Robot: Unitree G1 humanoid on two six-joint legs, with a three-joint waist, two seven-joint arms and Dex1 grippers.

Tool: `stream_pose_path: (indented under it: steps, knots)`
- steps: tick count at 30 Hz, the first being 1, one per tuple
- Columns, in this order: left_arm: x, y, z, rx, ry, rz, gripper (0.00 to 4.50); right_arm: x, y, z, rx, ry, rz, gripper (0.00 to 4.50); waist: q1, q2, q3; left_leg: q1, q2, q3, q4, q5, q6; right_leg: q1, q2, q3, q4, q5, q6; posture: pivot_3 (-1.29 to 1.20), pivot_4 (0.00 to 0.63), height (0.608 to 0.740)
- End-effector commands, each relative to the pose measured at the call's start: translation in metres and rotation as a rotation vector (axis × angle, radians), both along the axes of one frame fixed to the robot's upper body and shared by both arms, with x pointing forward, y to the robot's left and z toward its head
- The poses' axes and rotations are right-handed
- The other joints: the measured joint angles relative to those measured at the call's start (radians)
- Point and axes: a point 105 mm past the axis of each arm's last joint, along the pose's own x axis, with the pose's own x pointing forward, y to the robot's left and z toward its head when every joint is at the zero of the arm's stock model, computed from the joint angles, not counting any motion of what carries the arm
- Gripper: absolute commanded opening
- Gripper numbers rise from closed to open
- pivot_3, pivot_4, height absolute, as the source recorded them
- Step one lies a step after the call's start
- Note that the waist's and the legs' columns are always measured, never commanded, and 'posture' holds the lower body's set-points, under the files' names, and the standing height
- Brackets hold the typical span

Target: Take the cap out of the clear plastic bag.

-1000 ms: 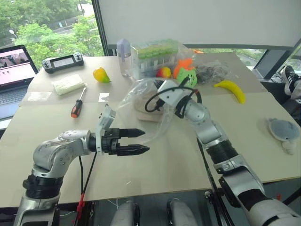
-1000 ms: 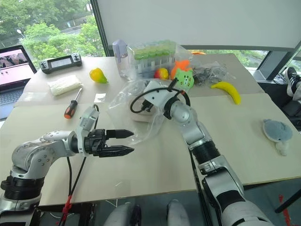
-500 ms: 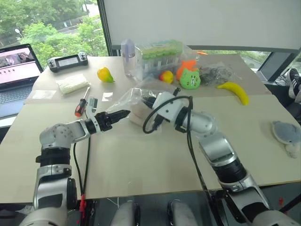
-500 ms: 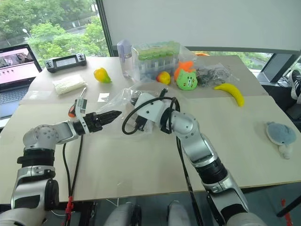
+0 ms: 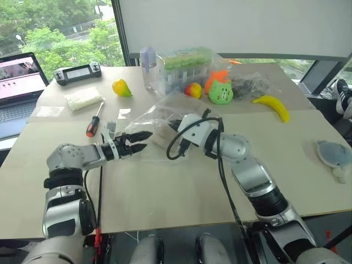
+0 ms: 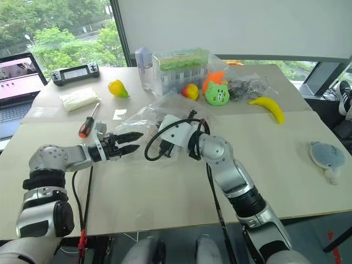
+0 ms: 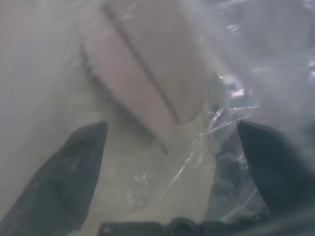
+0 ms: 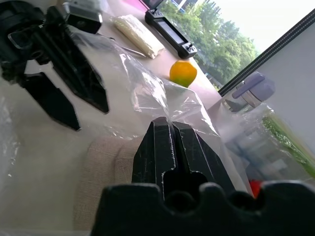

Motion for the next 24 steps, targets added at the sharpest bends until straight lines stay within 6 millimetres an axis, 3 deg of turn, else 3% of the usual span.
stream_pose_path:
  steps: [1, 9, 17, 18, 19, 20, 21, 22, 24]
  knots:
    - [-0.009, 0.001, -0.017, -0.003, 0.095, -0.007, 4.50, 0.000, 0.001, 0.012, 0.016, -0.053, -0.004, 0.02, 0.001, 0.000, 0.000, 0.000, 0.000, 0.000, 0.000, 0.000, 0.000, 0.000, 0.000, 0.000, 0.000, 0.000, 0.000, 0.00, 0.150, 0.738]
    - [-0.008, -0.006, -0.019, -0.087, 0.131, 0.008, 4.50, 0.000, 0.006, 0.012, 0.014, -0.055, 0.002, 0.02, 0.001, 0.000, 0.000, 0.002, 0.000, 0.000, 0.000, -0.001, -0.001, 0.000, -0.001, 0.001, -0.001, 0.000, 0.000, 0.00, 0.150, 0.738]
    - [-0.005, -0.027, -0.006, -0.160, 0.114, -0.051, 4.50, -0.001, 0.004, 0.014, 0.017, -0.056, -0.013, 0.02, 0.003, 0.000, 0.000, 0.001, 0.000, 0.000, 0.000, -0.002, -0.002, 0.000, -0.001, 0.001, -0.001, 0.000, 0.000, 0.00, 0.150, 0.738]
    - [-0.004, -0.029, -0.005, -0.163, 0.112, -0.055, 4.25, -0.001, 0.004, 0.014, 0.018, -0.057, -0.016, 0.00, 0.003, 0.000, 0.000, 0.001, 0.000, 0.000, 0.000, -0.002, -0.002, 0.000, -0.001, 0.001, -0.001, 0.000, 0.000, 0.00, 0.150, 0.738]
    - [-0.006, -0.057, 0.001, -0.168, 0.089, -0.099, 4.09, -0.001, 0.004, 0.014, 0.019, -0.058, -0.019, 0.00, 0.003, 0.000, 0.000, 0.001, 0.000, 0.000, 0.000, -0.002, -0.002, -0.001, -0.001, 0.001, -0.001, 0.000, 0.000, 0.00, 0.150, 0.738]
    - [-0.013, -0.104, 0.008, -0.167, 0.045, -0.141, 3.86, -0.001, 0.003, 0.015, 0.019, -0.058, -0.021, 0.00, 0.004, 0.000, 0.000, 0.001, 0.000, 0.000, 0.000, -0.002, -0.002, -0.001, -0.001, 0.001, -0.001, 0.000, 0.000, 0.00, 0.150, 0.738]
    - [-0.021, -0.133, 0.017, -0.175, 0.014, -0.149, 3.52, -0.001, 0.003, 0.015, 0.019, -0.058, -0.022, 0.00, 0.017, 0.000, 0.000, 0.000, 0.000, 0.000, 0.000, -0.002, -0.002, -0.001, -0.001, 0.001, -0.001, 0.000, 0.000, 0.00, 0.150, 0.738]
    - [-0.028, -0.156, 0.032, -0.189, -0.019, -0.143, 3.23, -0.001, 0.003, 0.015, 0.019, -0.059, -0.025, 0.00, 0.036, 0.000, 0.000, -0.002, 0.000, -0.002, 0.001, -0.002, -0.002, 0.000, -0.004, 0.000, -0.001, 0.000, 0.001, 0.00, 0.150, 0.738]
    - [-0.034, -0.172, 0.048, -0.200, -0.033, -0.090, 2.50, -0.001, 0.001, 0.016, 0.018, -0.060, -0.032, 0.00, 0.016, -0.010, 0.003, -0.011, -0.001, -0.003, 0.005, -0.004, -0.003, -0.006, -0.010, -0.003, -0.003, 0.001, 0.003, 0.00, 0.150, 0.738]
